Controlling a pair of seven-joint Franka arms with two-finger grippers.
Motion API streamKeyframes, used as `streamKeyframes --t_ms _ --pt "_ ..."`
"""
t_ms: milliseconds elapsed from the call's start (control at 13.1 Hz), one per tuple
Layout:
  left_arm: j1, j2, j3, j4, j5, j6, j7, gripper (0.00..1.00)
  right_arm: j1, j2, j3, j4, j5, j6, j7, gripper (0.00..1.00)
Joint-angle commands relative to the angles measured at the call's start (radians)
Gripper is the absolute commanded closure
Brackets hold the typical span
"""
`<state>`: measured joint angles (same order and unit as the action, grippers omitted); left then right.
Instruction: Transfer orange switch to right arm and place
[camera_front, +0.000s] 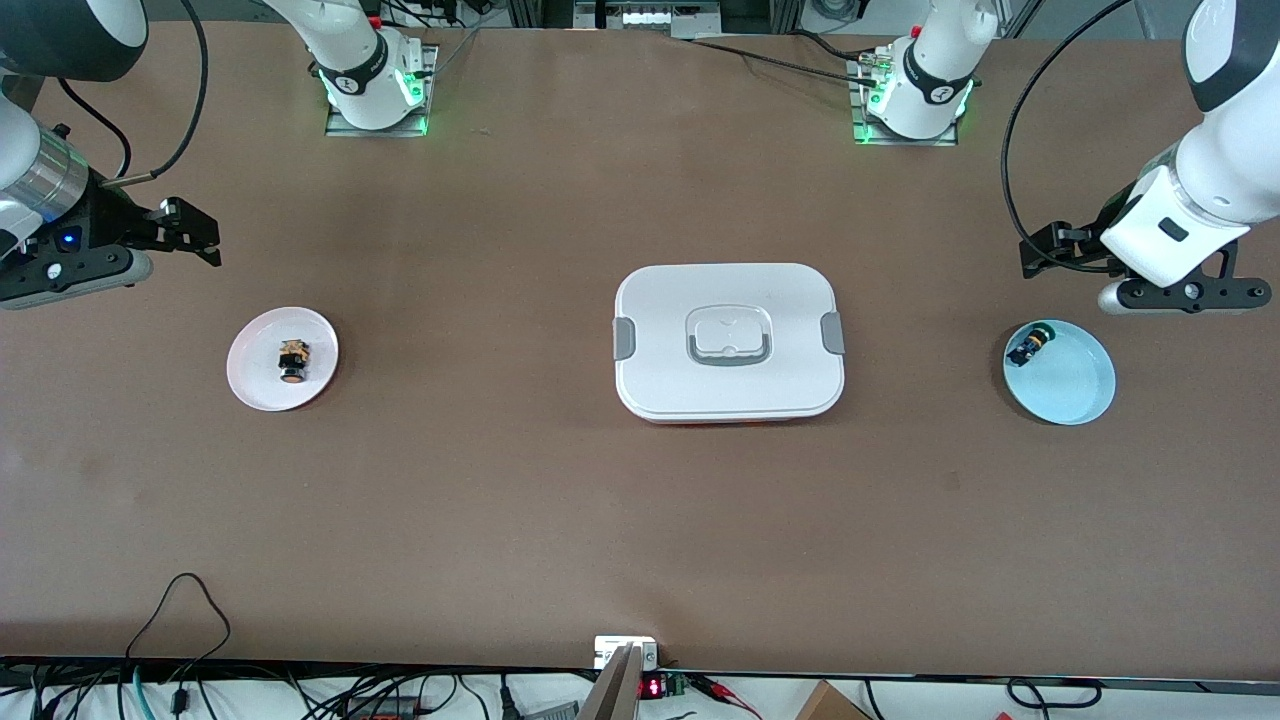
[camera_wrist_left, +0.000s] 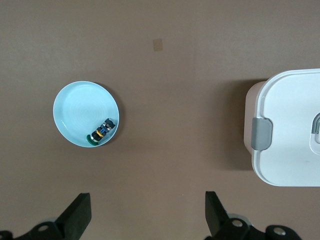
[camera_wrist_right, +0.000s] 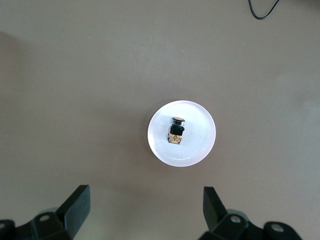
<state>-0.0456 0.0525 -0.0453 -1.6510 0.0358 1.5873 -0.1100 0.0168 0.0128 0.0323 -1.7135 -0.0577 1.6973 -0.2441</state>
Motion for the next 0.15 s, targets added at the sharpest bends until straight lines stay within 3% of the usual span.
streamKeyframes --t_ms 0,76 --pt "0.006 0.0 -0.005 0.011 -0.011 -0.007 -0.007 0.0 0.005 0.004 -0.006 0.017 0.003 -0.013 0.011 0.0" --pt "0.006 0.0 -0.005 0.011 -0.011 -0.007 -0.007 0.0 0.005 0.004 -0.008 0.015 0.003 -0.011 0.011 0.0"
